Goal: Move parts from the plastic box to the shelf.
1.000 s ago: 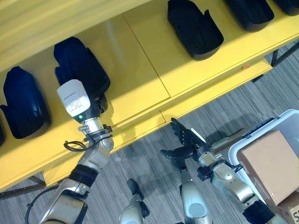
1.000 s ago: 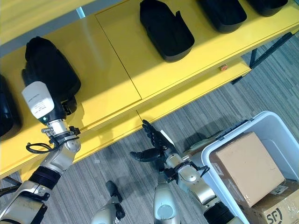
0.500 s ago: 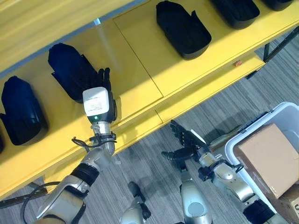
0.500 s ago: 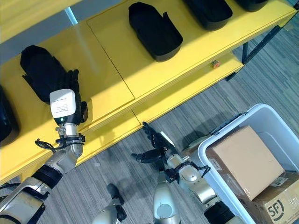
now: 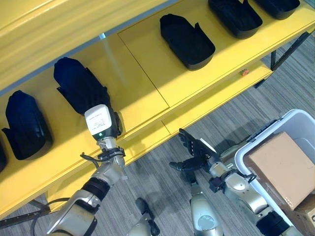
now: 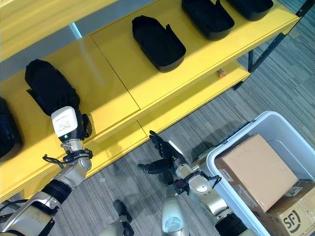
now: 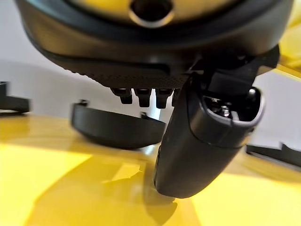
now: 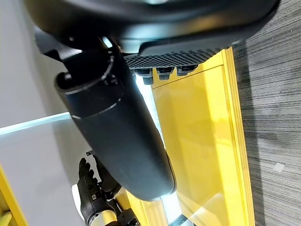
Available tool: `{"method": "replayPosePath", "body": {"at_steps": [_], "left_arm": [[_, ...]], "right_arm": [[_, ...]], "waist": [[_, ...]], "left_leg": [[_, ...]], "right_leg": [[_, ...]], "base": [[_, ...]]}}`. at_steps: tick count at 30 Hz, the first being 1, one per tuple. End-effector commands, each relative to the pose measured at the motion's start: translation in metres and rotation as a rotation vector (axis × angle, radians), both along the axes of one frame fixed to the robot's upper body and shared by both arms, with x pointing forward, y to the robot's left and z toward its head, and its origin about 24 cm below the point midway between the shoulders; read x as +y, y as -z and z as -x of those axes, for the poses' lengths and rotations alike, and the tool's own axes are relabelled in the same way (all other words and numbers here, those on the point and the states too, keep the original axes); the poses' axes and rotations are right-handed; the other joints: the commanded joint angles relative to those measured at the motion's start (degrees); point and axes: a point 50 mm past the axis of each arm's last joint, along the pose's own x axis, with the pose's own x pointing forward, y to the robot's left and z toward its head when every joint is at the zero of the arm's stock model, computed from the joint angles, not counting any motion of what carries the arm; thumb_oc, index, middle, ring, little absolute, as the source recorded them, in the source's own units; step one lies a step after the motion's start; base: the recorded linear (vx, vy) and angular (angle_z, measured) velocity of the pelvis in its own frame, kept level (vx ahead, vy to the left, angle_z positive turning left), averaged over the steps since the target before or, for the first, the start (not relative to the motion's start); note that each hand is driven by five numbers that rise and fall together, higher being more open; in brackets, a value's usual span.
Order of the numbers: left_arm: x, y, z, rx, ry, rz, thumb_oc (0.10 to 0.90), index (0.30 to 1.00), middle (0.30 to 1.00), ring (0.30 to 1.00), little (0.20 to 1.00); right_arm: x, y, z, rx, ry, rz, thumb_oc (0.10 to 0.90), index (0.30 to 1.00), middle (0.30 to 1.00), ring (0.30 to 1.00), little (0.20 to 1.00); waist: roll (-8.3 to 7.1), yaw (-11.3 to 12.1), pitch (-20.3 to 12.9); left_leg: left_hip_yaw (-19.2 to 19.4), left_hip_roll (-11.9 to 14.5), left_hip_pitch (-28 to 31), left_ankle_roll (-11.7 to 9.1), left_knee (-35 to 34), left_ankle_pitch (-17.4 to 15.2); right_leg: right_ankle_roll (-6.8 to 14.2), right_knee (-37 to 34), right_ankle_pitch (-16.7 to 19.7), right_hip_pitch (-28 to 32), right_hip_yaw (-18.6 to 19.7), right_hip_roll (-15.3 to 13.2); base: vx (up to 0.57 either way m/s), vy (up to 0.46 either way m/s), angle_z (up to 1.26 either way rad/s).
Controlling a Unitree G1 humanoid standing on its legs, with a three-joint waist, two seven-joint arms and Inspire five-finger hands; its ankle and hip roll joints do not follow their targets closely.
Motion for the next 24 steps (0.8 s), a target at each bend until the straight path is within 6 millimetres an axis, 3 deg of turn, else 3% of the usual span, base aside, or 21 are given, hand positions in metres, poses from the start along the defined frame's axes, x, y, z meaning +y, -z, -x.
{"method": "replayPosePath", "body": {"at_steps": [1,9,24], "left_arm": [[0.033,-0.026,-0.003,-0.122,-0.153,-0.021,0.900,1.000,1.000,1.000,1.000],[0.028,-0.013,0.003,-0.084,-0.187,0.034,0.900,1.000,1.000,1.000,1.000],[0.038,0.000,-0.011,0.282,-0.160,-0.156,0.900,1.000,1.000,1.000,1.000]], "right_arm": [[0.020,-0.038,-0.004,-0.187,-0.055,-0.120,0.900,1.000,1.000,1.000,1.000],[0.022,-0.041,-0.007,-0.187,-0.035,-0.136,0.900,1.000,1.000,1.000,1.000],[0.020,-0.042,-0.009,-0.181,-0.080,-0.089,0.900,1.000,1.000,1.000,1.000]], "waist": [[-2.01,0.0,-1.3],[-2.40,0.9,-1.1],[-1.57,-1.5,-1.3]], "left_leg": [[-1.7,3.5,2.1,-1.3,-0.2,-2.6],[-2.4,3.7,2.0,-1.2,-0.2,-2.6],[-0.6,3.2,3.1,-1.4,-0.2,-2.6]], "right_leg": [[2.8,0.0,-5.4,2.2,-1.2,-2.8],[2.7,0.0,-5.7,2.7,-1.8,-2.6],[2.8,0.0,-5.4,2.7,-0.6,-2.6]], "base": [[-0.01,-0.049,0.05],[0.00,-0.025,0.04],[0.01,0.030,-0.02]]}}
